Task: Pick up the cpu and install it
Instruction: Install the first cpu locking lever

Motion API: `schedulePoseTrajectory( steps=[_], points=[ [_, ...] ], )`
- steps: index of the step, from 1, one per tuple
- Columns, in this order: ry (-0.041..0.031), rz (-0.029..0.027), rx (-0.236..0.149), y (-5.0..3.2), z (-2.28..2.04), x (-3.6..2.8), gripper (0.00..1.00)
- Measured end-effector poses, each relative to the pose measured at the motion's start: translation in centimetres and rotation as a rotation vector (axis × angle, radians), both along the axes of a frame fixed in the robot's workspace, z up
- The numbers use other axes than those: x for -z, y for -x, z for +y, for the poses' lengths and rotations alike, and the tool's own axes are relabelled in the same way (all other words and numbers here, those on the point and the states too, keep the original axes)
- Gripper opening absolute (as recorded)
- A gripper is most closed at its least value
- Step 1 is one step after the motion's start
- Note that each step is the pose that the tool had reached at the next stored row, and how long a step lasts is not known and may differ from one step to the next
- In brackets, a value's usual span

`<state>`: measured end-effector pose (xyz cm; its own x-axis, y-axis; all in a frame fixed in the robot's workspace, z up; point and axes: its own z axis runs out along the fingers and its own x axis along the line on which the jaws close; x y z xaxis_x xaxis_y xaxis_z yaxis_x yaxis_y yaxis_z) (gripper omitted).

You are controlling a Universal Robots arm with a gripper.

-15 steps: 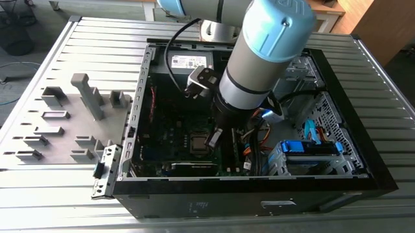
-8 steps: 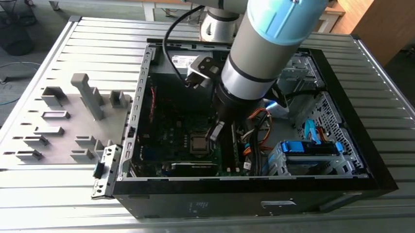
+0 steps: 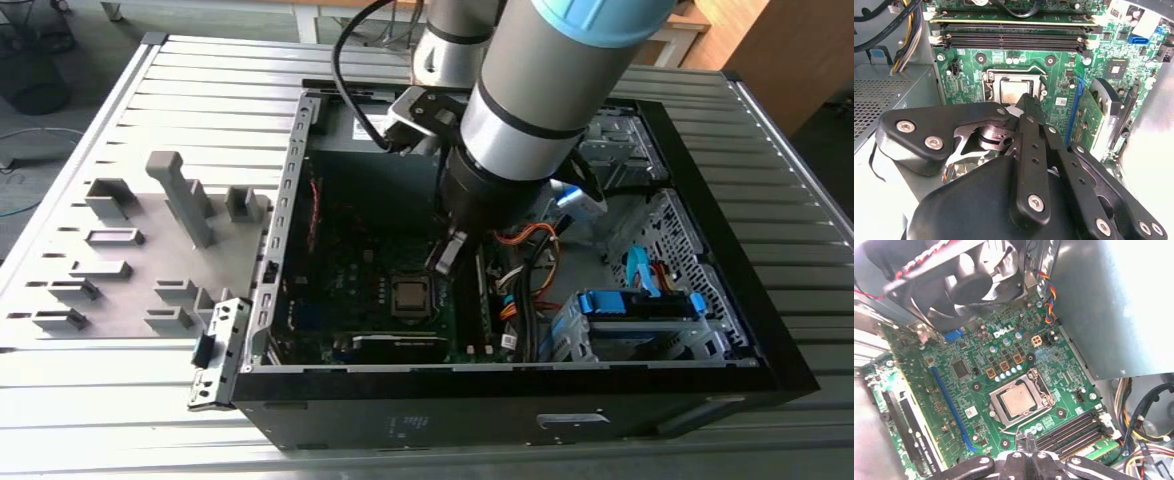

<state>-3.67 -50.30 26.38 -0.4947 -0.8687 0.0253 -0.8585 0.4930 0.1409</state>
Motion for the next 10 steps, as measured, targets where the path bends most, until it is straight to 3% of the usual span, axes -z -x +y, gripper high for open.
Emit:
schedulePoseTrajectory(
  steps=[10],
  points=[
    [0.0002, 0.0001, 0.0, 0.12, 0.03, -0.05, 0.11]
  ],
)
